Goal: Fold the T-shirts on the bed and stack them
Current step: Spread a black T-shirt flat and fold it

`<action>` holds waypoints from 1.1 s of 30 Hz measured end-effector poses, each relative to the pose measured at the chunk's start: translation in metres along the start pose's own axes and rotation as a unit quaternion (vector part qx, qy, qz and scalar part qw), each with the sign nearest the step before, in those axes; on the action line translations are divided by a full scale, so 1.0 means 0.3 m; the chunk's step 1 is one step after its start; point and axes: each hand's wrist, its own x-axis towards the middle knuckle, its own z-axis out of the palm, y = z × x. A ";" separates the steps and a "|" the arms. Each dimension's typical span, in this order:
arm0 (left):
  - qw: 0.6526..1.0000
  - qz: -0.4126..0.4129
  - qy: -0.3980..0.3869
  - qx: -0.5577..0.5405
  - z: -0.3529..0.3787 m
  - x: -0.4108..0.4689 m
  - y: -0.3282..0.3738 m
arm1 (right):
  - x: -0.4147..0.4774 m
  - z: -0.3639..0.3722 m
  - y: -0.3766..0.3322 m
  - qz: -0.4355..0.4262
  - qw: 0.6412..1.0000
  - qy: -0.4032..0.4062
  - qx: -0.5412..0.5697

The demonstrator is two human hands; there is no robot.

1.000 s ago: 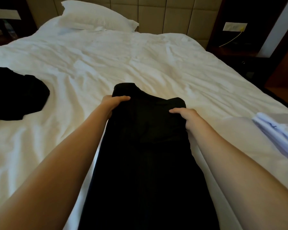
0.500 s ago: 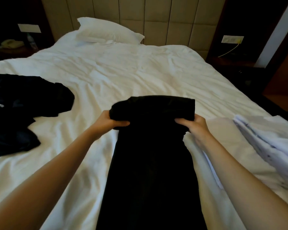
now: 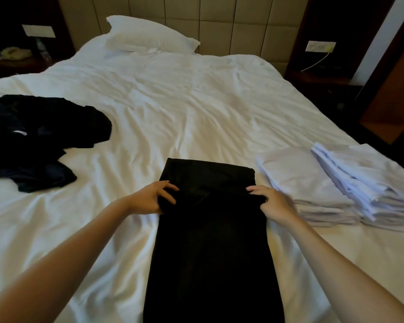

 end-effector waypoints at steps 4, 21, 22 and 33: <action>0.994 -0.006 -0.069 0.086 -0.024 -0.052 0.031 | -0.024 -0.031 -0.017 -0.028 0.998 -0.027 -0.058; 0.992 0.035 -0.109 -0.051 0.103 -0.051 0.167 | 0.004 0.024 -0.094 0.074 0.992 -0.098 -0.017; 0.994 0.028 -0.093 -0.058 0.100 -0.057 0.171 | 0.003 0.013 -0.092 0.086 0.993 -0.079 0.010; 0.944 0.041 0.138 0.298 0.233 -0.023 0.225 | -0.058 -0.004 -0.136 0.276 0.942 0.053 0.184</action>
